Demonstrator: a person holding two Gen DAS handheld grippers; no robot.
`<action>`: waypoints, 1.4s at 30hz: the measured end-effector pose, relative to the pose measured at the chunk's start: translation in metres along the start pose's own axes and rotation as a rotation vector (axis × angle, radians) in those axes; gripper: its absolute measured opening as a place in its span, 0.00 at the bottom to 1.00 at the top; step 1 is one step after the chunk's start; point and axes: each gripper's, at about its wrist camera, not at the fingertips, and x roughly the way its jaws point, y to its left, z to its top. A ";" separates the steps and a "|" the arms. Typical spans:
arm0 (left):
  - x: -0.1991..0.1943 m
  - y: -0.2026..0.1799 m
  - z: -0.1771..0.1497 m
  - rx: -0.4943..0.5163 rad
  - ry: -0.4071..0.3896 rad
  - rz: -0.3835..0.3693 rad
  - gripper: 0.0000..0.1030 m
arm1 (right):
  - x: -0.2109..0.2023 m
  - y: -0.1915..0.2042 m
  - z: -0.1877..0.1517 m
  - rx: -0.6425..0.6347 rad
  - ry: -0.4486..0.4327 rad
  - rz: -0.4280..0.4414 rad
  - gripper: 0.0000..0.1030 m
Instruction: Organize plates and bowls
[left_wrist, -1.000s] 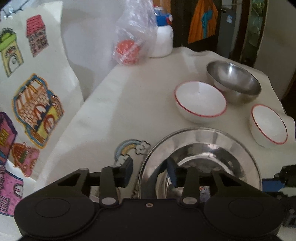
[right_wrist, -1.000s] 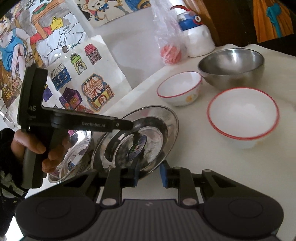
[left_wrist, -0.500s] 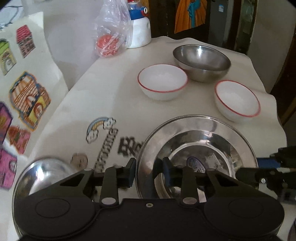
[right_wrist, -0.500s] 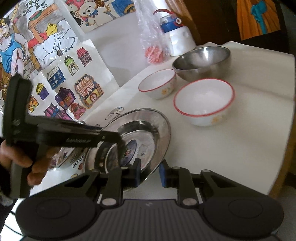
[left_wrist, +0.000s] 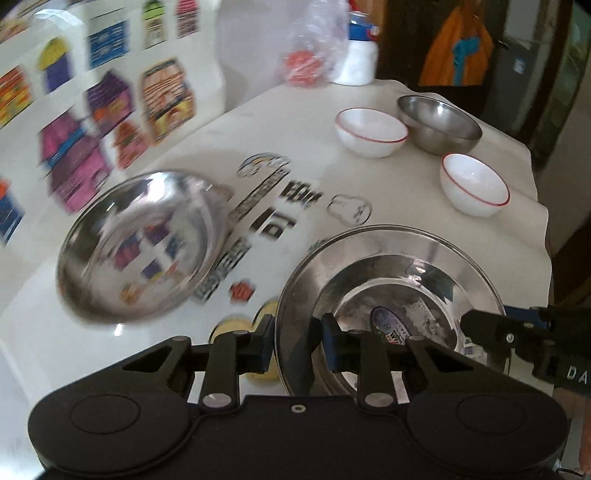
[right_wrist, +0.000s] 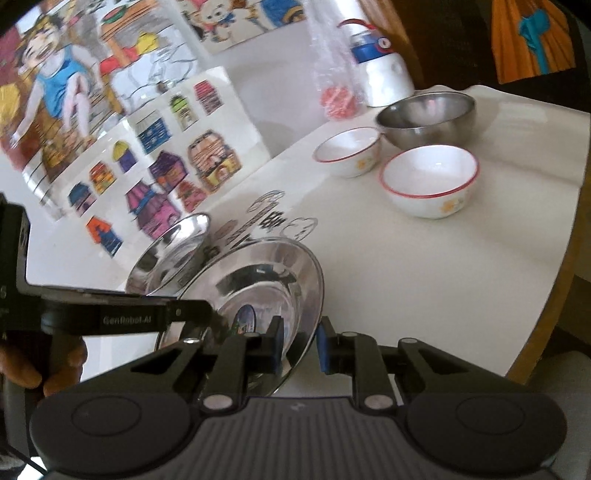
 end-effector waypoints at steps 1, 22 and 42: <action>-0.005 0.003 -0.007 -0.020 -0.002 0.010 0.28 | 0.000 0.004 -0.001 -0.012 0.006 0.008 0.21; -0.051 0.053 -0.062 -0.216 -0.031 0.141 0.28 | 0.017 0.061 -0.017 -0.174 0.094 0.162 0.21; -0.051 0.077 -0.082 -0.356 -0.098 0.158 0.26 | 0.042 0.076 -0.011 -0.230 0.130 0.196 0.20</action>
